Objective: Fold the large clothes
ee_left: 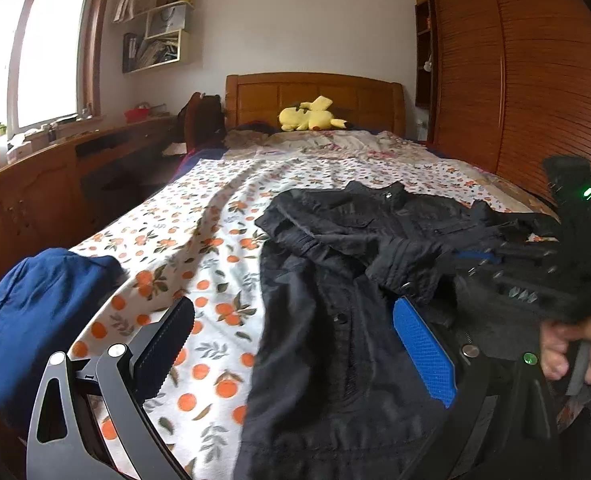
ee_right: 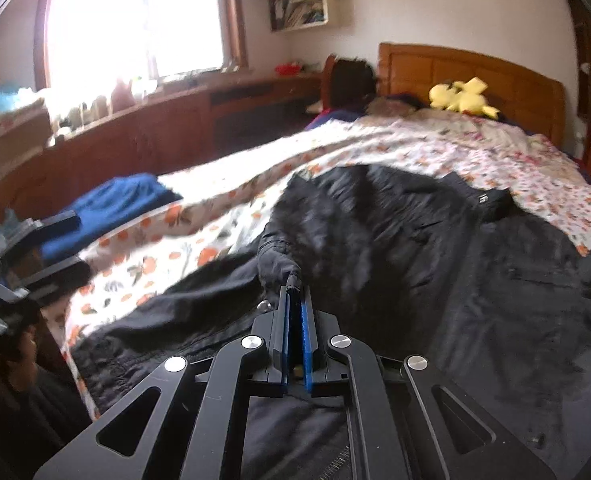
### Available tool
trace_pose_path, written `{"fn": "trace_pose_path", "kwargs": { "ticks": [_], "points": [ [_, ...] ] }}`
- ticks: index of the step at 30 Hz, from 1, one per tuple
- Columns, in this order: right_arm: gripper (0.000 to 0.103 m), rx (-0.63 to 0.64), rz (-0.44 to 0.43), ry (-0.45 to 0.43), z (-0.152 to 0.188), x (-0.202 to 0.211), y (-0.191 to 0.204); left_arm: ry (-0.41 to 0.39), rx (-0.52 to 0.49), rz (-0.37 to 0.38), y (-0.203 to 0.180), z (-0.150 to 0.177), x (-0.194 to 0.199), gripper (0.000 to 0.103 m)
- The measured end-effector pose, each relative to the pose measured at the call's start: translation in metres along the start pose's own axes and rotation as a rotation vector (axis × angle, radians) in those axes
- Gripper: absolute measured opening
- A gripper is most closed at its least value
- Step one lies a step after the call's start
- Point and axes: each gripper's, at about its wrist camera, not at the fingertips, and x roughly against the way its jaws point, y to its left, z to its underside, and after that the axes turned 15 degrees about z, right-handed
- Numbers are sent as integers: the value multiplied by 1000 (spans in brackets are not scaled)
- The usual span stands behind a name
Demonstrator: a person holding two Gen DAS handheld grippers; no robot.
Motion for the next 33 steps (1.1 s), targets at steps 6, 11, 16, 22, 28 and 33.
{"fn": "trace_pose_path", "kwargs": {
  "ticks": [6,11,16,22,28,33],
  "points": [
    [4,-57,19,-47,1,37,-38,0,-10,28,-20,-5,-13,100],
    [4,-86,43,-52,12,53,-63,0,-25,53,-37,-9,-25,100],
    [4,-132,79,-50,22,61,-91,8,-39,75,-52,-10,-38,100],
    [4,-203,162,-37,34,63,-134,25,-56,94,-67,-8,-52,100],
    [4,-248,271,12,46,54,-168,37,-66,116,-78,-5,-62,100],
    [21,-233,360,41,54,46,-175,45,-74,125,-85,-4,-67,100]
  ]
}}
